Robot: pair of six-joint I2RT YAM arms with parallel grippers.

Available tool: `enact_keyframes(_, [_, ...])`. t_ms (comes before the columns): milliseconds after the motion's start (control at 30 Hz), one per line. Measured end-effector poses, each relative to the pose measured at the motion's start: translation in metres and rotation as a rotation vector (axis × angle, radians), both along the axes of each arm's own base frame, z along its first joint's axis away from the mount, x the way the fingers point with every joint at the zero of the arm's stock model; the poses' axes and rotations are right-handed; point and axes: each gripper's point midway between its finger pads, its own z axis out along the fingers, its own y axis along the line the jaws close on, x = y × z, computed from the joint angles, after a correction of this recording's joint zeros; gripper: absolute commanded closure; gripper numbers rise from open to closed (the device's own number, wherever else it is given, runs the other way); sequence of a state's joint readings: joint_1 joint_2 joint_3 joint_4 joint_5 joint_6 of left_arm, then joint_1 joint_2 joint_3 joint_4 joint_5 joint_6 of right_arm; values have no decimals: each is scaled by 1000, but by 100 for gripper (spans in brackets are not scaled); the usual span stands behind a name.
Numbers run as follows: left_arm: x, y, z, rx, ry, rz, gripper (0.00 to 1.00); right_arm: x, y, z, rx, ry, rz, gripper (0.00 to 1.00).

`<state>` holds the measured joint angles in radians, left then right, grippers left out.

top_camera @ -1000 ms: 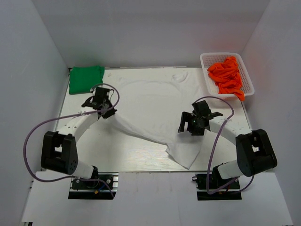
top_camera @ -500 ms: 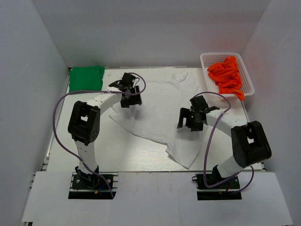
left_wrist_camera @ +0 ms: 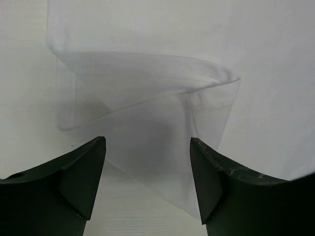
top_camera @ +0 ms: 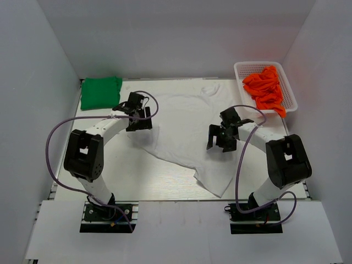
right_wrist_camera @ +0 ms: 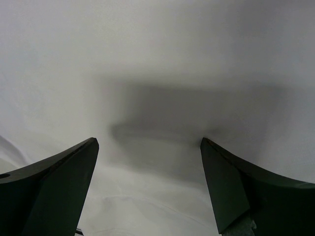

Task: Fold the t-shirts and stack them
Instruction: Flatten out the tshirt

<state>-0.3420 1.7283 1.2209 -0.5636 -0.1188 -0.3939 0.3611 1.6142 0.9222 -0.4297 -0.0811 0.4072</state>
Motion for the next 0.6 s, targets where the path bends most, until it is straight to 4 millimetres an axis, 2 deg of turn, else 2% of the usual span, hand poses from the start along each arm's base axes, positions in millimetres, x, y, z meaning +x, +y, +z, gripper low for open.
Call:
enact_keyframes(133, [8, 1, -7, -36, -31, -41, 24, 3, 1, 0, -5, 18, 1, 10])
enact_keyframes(233, [18, -7, -9, -77, -57, -81, 31, 3, 2, 0, -7, 24, 0, 10])
enact_keyframes(300, [24, -13, -11, -99, -65, -112, 32, 3, 2, 0, -8, 27, 0, 10])
enact_keyframes(333, [26, -16, -14, -106, -64, -128, 41, 3, 1, -1, -10, 28, -1, 10])
enact_keyframes(367, [27, -19, -17, -116, -61, -139, 45, 3, 1, -1, -10, 29, -1, 10])
enact_keyframes(600, [20, -27, -32, -146, -10, -187, 49, 4, 1, -1, -15, 36, -5, 10])
